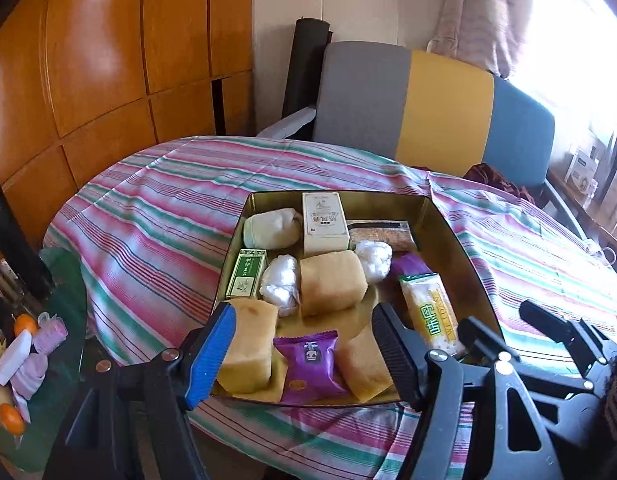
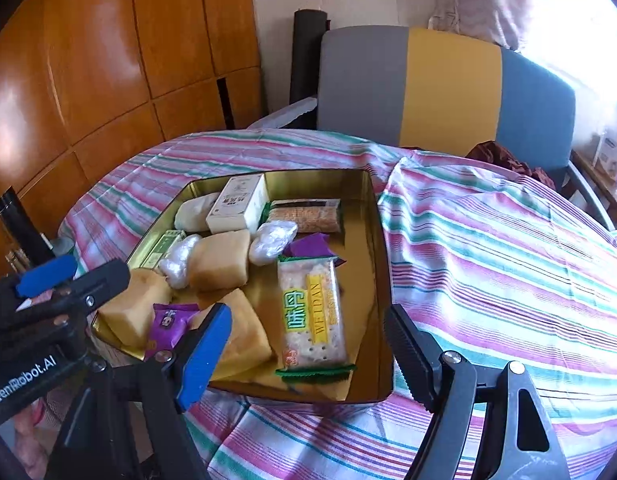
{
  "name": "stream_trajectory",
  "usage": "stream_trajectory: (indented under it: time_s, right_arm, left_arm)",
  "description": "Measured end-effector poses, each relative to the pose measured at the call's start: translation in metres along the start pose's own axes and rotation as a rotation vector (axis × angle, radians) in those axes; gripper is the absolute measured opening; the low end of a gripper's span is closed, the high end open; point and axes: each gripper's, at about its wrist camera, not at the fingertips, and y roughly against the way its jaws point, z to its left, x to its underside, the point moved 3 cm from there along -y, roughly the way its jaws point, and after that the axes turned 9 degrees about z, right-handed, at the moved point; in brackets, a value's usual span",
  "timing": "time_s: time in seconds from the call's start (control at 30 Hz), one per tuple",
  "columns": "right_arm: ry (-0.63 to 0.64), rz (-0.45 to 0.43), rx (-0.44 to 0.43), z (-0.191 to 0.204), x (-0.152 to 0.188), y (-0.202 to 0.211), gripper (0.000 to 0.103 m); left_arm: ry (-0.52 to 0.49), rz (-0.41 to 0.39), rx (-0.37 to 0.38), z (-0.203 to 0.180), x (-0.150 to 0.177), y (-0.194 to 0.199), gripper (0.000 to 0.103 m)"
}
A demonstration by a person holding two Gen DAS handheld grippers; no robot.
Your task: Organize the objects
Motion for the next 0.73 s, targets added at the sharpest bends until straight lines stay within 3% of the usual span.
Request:
stream_trajectory:
  time_s: [0.73]
  right_arm:
    - [0.014, 0.028, 0.011, 0.008, 0.0, -0.012, 0.083]
  left_arm:
    - [0.009, -0.029, -0.011, 0.011, -0.001, -0.005, 0.067]
